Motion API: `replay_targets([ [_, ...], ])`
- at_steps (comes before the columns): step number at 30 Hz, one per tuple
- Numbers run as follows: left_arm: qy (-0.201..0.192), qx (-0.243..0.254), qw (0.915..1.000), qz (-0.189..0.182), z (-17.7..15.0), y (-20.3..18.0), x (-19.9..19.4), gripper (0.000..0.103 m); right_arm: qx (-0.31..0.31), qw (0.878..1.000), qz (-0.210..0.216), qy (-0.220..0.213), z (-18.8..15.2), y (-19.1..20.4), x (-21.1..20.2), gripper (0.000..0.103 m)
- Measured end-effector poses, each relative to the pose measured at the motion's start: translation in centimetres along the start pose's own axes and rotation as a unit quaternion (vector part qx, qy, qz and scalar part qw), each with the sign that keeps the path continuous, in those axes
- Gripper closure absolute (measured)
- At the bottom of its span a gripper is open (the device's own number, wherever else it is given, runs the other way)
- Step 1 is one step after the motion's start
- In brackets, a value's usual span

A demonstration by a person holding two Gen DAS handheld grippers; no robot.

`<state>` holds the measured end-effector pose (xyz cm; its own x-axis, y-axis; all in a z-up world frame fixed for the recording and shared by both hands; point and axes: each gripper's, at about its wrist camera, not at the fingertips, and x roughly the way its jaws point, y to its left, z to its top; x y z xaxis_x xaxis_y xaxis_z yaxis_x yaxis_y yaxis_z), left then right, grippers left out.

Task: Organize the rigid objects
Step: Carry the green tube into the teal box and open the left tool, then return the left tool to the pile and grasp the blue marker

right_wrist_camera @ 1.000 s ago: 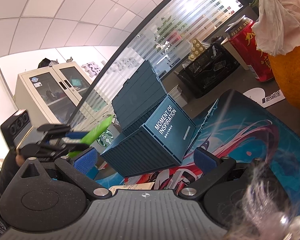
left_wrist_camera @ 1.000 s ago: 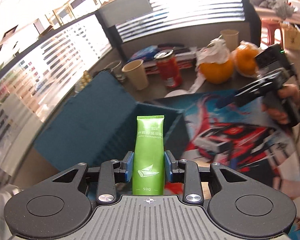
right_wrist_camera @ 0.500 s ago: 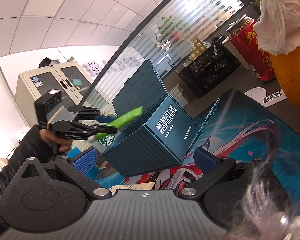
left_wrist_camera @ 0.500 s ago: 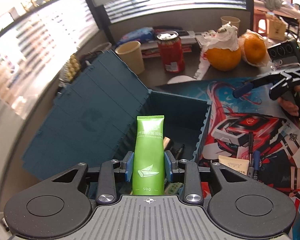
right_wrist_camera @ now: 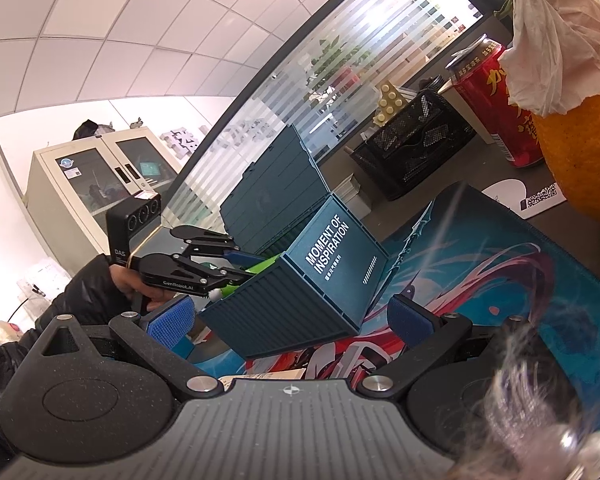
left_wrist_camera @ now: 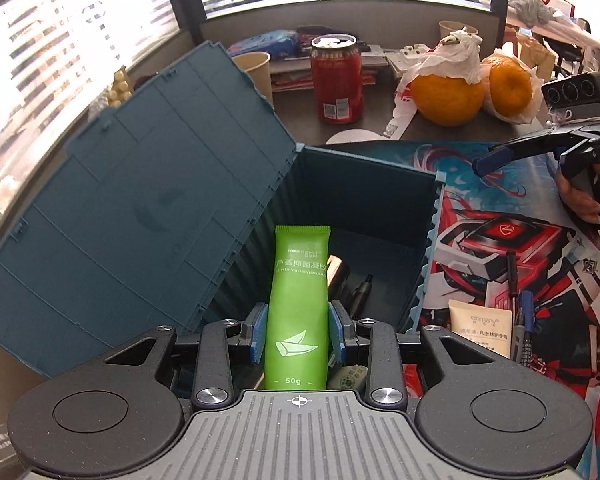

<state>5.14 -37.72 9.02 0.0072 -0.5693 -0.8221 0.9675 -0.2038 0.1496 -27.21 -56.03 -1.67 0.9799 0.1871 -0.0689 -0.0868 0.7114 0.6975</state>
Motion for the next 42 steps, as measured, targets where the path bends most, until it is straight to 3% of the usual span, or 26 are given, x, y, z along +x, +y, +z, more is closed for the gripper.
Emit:
replay_targets([
  [6,0.007,-0.016,0.9998,-0.012,-0.3,0.9,1.0,0.073,0.0,1.0,0.001,-0.001,0.0,0.0,0.0,0.0],
  [7,0.005,-0.021,0.9996,-0.016,-0.4,1.1,1.0,0.077,0.0,1.0,0.001,-0.001,0.0,0.0,-0.1,0.0],
  [13,-0.007,-0.033,0.9994,-0.007,-0.5,1.5,0.4,0.077,0.001,1.0,0.001,-0.002,0.1,-0.1,-0.1,0.0],
  [34,-0.075,-0.059,0.994,0.052,-3.7,-2.5,-8.0,0.069,0.001,1.0,-0.024,0.002,-0.1,0.0,0.2,0.0],
  [36,-0.08,-0.063,0.9934,0.052,-4.4,-3.4,-8.4,0.06,0.001,1.0,-0.027,0.0,0.0,-0.1,0.2,0.0],
  [38,-0.086,-0.069,0.9924,0.054,-5.1,-4.4,-8.7,0.038,0.001,1.0,-0.029,-0.001,0.0,-0.1,0.2,0.0],
  [42,-0.101,-0.067,0.9922,0.03,-6.1,-7.2,-8.8,0.03,0.001,0.999,-0.036,-0.002,0.0,-0.1,0.3,0.0],
])
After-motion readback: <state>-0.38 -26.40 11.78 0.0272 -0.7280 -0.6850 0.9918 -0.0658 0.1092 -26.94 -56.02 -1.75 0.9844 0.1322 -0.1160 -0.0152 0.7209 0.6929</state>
